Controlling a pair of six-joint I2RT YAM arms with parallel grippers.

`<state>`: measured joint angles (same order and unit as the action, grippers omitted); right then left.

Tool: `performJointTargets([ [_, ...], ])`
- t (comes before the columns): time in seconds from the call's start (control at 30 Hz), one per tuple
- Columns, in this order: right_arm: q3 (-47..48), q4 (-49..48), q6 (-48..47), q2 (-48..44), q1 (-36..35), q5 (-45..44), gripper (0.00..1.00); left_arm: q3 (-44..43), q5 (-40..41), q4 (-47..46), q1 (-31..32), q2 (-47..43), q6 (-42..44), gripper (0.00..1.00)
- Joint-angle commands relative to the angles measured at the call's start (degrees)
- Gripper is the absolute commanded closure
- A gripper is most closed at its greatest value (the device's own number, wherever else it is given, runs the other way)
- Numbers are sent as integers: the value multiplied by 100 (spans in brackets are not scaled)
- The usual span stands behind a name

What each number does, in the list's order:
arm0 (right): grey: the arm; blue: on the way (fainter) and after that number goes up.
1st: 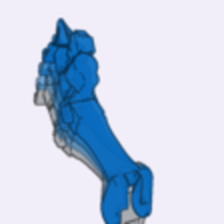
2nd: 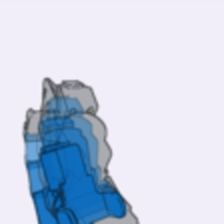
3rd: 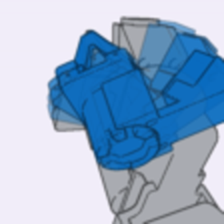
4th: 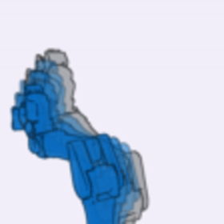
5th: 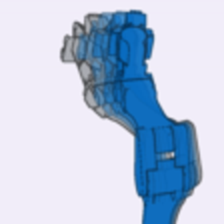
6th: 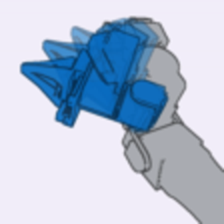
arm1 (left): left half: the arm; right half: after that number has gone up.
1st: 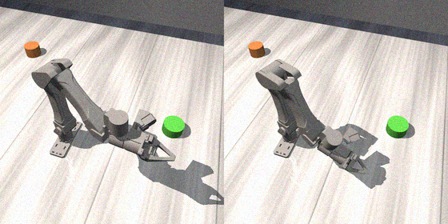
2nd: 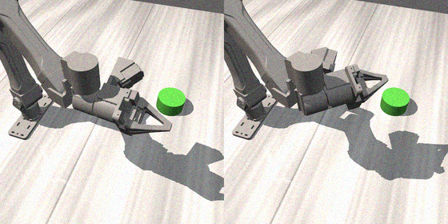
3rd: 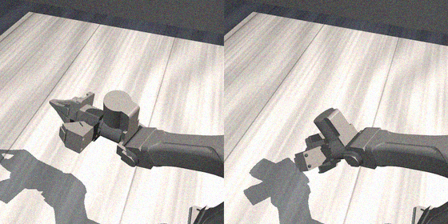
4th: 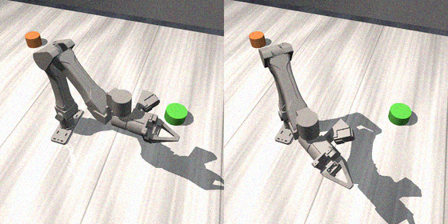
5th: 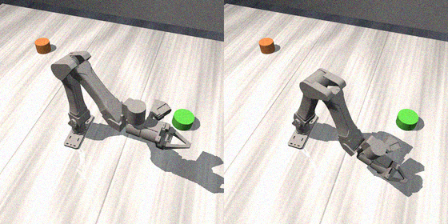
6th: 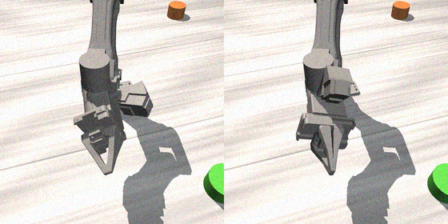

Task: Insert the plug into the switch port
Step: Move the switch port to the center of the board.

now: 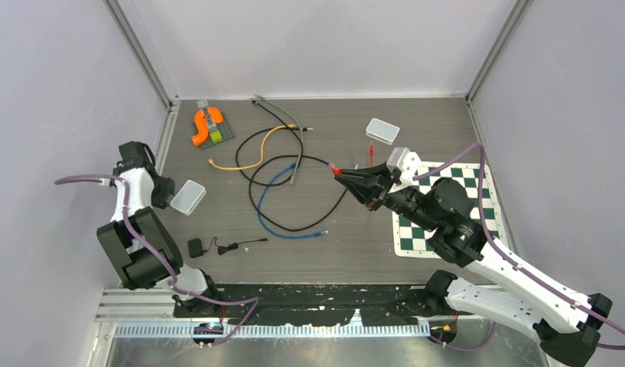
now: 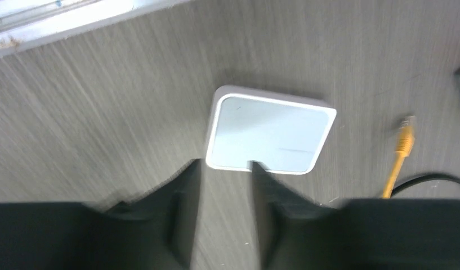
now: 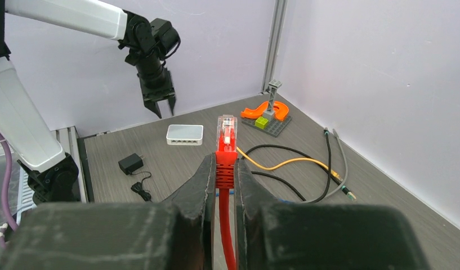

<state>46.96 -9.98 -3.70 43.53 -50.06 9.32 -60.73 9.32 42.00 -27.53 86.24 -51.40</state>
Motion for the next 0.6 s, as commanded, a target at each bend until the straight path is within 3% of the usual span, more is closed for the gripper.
performJointTargets([
  [0.0, 37, -375, 97, -47, 5, 57, 95, -646, 126, -182, -15, 283, 466, 45],
  [0.17, 26, -340, 79, -126, 5, 3, 95, -1463, -259, 263, -90, 1243, 644, 35],
  [0.3, -11, -347, 53, -160, 9, 1, 95, -1543, -494, 103, -191, 1536, 668, 30],
  [0.57, -29, -293, -121, -239, 8, -50, 95, -1690, -595, 267, -262, 1957, 495, 30],
])
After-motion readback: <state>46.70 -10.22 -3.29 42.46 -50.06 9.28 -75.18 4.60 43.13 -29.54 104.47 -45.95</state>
